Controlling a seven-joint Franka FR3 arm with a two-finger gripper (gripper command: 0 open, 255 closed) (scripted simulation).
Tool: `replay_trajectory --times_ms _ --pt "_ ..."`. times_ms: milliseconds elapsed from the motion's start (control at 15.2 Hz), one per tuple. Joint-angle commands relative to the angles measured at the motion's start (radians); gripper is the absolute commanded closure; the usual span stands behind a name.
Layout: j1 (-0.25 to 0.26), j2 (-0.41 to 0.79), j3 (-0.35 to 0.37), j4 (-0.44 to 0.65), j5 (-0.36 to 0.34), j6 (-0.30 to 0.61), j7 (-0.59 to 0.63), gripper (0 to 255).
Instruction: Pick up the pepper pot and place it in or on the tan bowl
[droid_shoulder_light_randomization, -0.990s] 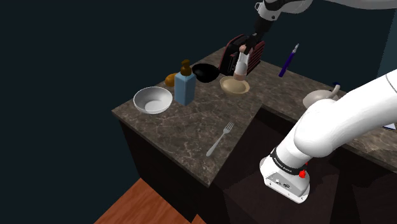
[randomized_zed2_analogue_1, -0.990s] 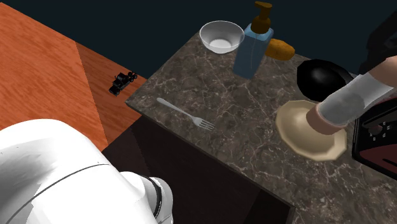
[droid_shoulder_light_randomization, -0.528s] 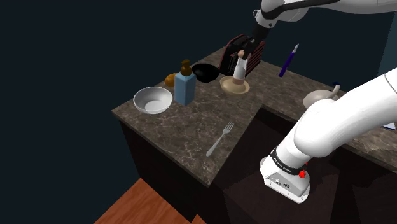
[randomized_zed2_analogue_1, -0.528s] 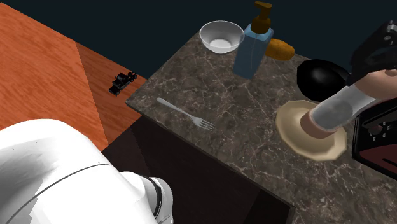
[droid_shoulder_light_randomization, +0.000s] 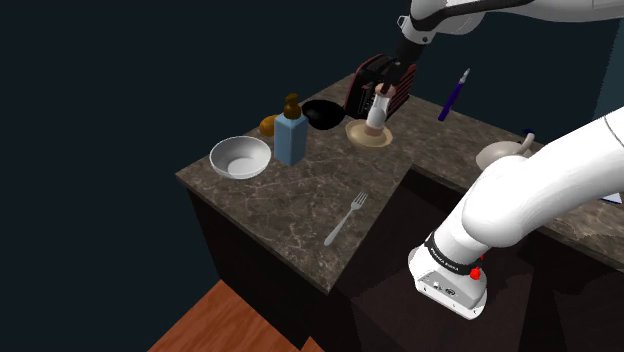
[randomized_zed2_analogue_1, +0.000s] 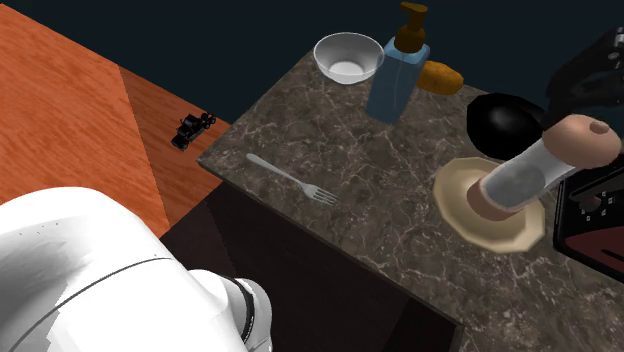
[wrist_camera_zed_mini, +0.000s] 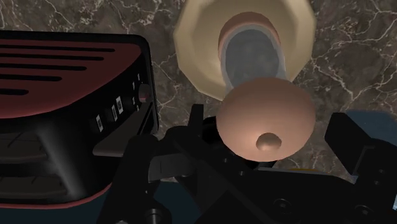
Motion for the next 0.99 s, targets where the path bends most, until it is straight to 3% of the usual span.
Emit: replay_trajectory --times_ms 0,132,396,924 --pt "0.0 0.0 0.0 0.0 0.0 0.0 0.0 0" --pt "0.0 0.0 0.0 0.0 0.0 0.0 0.0 0" --pt "-0.005 -0.042 0.02 0.092 -0.009 -0.131 0.01 0" --pt "-0.006 -0.042 0.02 0.092 -0.009 -0.131 0.01 0"
